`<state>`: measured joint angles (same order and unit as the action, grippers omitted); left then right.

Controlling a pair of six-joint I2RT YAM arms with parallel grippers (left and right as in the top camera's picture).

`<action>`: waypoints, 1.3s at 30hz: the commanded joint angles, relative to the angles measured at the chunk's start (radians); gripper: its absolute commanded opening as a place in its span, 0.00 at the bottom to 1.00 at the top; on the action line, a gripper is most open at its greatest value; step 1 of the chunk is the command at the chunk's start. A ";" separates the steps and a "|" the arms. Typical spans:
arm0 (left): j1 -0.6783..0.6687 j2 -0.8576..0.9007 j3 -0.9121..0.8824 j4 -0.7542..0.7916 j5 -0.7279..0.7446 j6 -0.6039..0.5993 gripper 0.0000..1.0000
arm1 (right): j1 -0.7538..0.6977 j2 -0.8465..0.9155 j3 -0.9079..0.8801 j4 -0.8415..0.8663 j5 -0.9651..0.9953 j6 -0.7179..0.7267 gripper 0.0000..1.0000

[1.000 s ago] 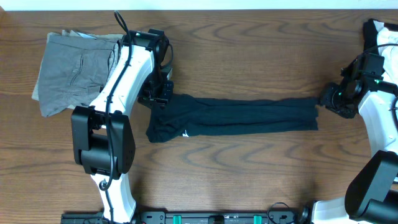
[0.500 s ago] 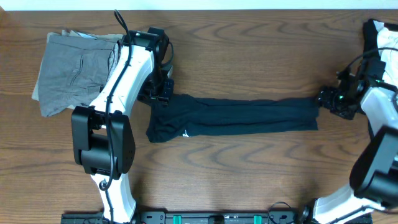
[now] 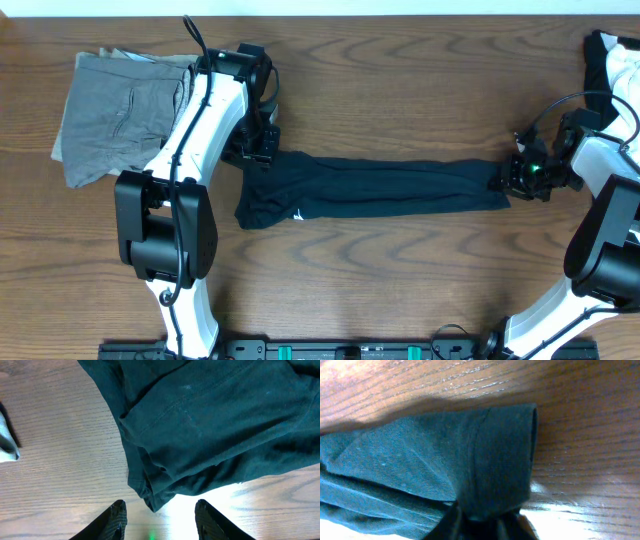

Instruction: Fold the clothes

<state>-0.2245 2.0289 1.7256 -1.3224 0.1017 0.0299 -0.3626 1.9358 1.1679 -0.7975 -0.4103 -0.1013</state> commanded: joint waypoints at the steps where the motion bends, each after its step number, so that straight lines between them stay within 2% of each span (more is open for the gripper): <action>1: 0.003 -0.028 -0.005 -0.001 0.002 0.002 0.47 | -0.002 -0.018 0.005 -0.014 0.018 0.026 0.12; 3: 0.003 -0.028 -0.005 0.000 0.002 0.002 0.47 | -0.007 -0.052 0.023 -0.034 0.032 0.027 0.10; 7: 0.005 -0.028 -0.005 0.003 0.002 0.002 0.46 | -0.005 -0.158 0.085 -0.092 0.182 0.100 0.01; 10: 0.008 -0.028 -0.005 0.000 0.001 0.002 0.47 | 0.006 -0.246 0.118 -0.117 0.200 0.157 0.01; 16: 0.035 -0.048 -0.005 -0.004 0.002 0.002 0.46 | 0.100 -0.362 0.128 -0.143 0.204 0.156 0.01; 21: 0.075 -0.083 0.001 -0.004 0.002 0.002 0.45 | 0.267 -0.347 0.117 -0.153 0.205 0.157 0.01; 28: 0.124 -0.126 0.001 0.005 0.002 0.002 0.46 | 0.535 -0.240 0.108 -0.141 0.208 0.195 0.01; 34: 0.130 -0.129 0.001 0.008 0.002 0.002 0.46 | 0.708 -0.146 0.108 -0.069 0.200 0.225 0.01; 35: 0.130 -0.129 0.001 0.010 0.002 0.002 0.46 | 0.732 -0.132 0.108 -0.049 0.189 0.228 0.05; 36: 0.130 -0.129 0.001 0.011 0.002 0.002 0.46 | 0.752 -0.123 0.108 -0.028 0.184 0.227 0.22; 37: 0.130 -0.129 0.001 0.014 0.002 0.002 0.46 | 0.767 -0.121 0.108 -0.009 0.184 0.227 0.23; 39: 0.130 -0.129 0.001 0.018 0.002 0.002 0.47 | 0.778 -0.126 0.109 0.035 0.170 0.217 0.21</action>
<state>-0.0963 1.9167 1.7256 -1.3048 0.1017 0.0299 0.3981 1.8114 1.2781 -0.7856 -0.2165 0.1047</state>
